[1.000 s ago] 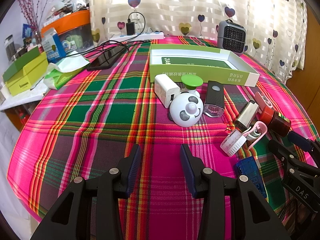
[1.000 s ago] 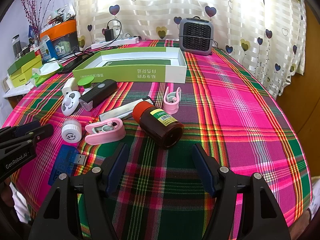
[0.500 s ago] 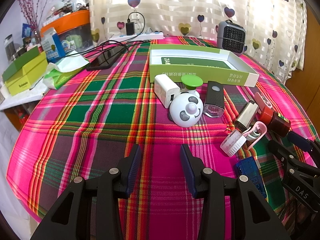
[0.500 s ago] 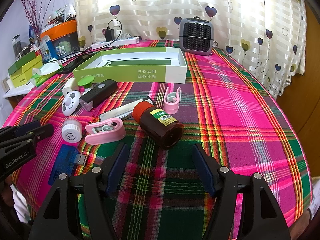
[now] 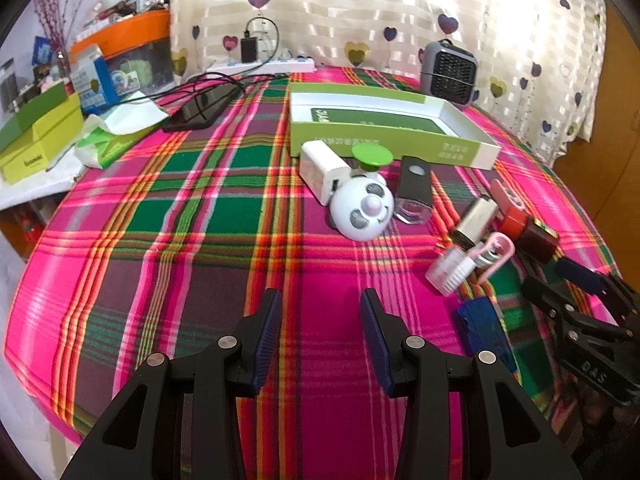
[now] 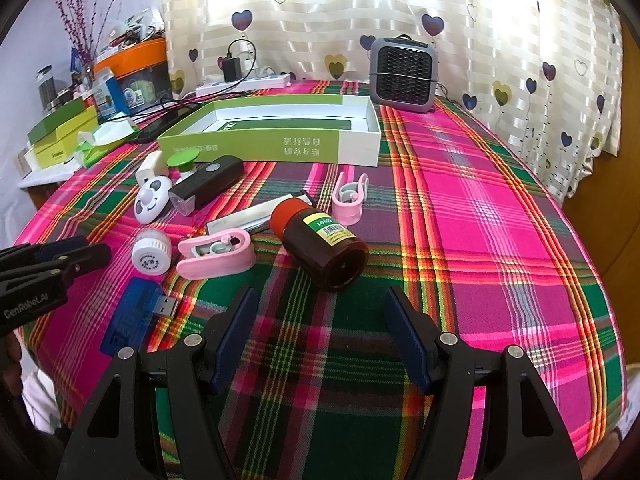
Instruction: Organize rigid objects
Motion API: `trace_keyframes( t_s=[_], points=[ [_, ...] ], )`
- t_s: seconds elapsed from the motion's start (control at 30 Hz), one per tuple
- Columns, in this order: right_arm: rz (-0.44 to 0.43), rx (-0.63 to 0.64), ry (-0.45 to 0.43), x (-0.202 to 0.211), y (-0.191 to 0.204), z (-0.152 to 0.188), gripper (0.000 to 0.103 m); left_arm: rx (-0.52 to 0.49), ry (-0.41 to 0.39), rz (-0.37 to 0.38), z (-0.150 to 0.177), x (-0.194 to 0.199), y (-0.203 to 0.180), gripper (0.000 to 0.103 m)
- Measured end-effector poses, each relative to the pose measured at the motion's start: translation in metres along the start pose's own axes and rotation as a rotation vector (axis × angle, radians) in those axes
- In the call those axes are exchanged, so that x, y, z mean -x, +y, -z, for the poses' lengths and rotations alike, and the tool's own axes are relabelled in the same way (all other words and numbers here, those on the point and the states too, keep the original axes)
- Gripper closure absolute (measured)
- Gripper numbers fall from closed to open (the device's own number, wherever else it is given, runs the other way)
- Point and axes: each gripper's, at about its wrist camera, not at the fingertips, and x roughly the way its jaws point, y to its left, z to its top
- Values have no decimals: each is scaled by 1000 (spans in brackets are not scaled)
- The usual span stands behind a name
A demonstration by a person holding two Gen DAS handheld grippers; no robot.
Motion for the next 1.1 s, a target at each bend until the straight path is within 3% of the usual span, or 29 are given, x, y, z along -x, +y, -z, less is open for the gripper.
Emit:
trace_keyframes(
  t_s=[0.3,0.67,0.83,1.1],
  points=[
    [-38,-14,-17,8,-10,7,37,-101,-6,155,8,27,-27,64],
    [-18,-49,-33,18,-21,9,37,-187,74,294,11,23,-57,64],
    [-8,-61,-33,20,-25,8,37,-227,117,296,15,14,-70,64],
    [-8,-59,-35,20,-26,8,37,-209,101,239,11,10,-66,64]
  ],
)
